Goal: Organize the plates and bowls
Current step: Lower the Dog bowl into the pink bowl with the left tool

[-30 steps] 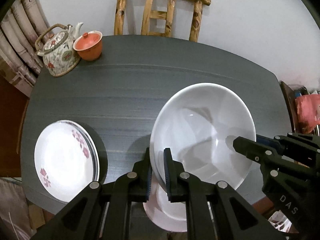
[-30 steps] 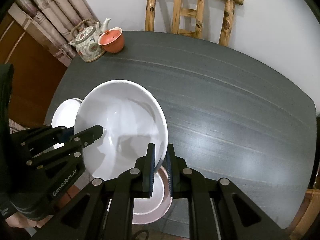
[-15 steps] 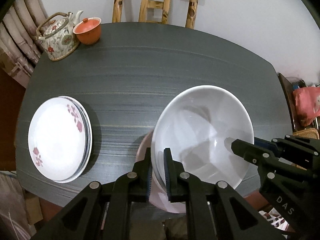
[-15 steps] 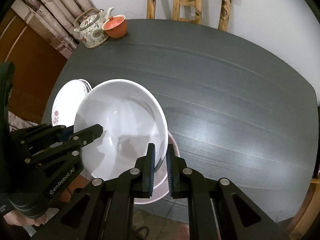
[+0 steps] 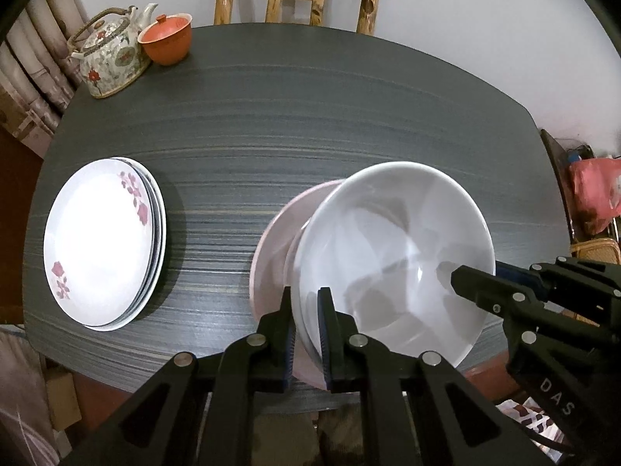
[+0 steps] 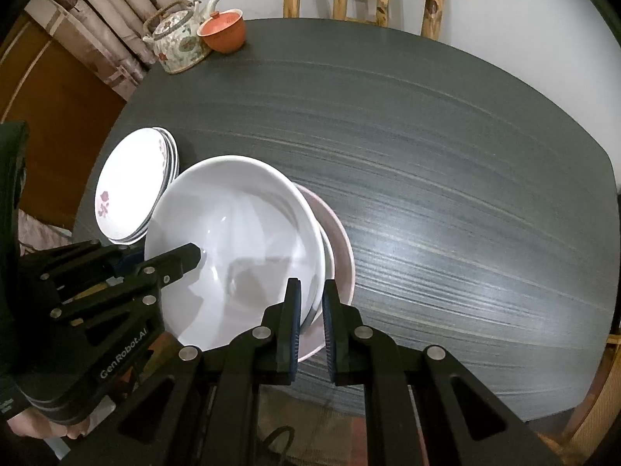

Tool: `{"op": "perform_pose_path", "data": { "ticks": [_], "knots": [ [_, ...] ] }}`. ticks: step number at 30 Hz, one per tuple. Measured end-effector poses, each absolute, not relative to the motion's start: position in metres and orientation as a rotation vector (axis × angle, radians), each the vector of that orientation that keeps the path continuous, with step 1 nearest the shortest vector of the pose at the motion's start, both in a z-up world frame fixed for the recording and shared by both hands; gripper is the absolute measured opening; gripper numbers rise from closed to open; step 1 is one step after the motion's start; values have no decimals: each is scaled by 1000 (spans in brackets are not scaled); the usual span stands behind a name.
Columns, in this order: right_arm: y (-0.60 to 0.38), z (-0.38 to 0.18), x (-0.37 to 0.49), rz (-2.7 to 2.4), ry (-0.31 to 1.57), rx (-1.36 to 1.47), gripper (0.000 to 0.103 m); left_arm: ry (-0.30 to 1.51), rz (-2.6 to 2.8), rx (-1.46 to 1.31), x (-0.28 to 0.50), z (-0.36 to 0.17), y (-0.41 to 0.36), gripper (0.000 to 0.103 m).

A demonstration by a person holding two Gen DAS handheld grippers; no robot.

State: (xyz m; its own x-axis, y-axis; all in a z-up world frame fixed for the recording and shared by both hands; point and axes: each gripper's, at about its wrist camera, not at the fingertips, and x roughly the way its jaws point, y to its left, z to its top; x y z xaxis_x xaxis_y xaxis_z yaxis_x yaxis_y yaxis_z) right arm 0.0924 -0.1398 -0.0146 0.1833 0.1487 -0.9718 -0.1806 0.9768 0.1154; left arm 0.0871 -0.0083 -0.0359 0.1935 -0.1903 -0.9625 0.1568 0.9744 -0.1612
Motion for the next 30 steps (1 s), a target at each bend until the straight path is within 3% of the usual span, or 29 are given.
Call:
{"op": "perform_pose_path", "data": {
  "ticks": [30],
  "knots": [
    [-145,-30,88,225,1395,-12,11,1384,-242,-25,87,-49,-17,10]
  ]
}}
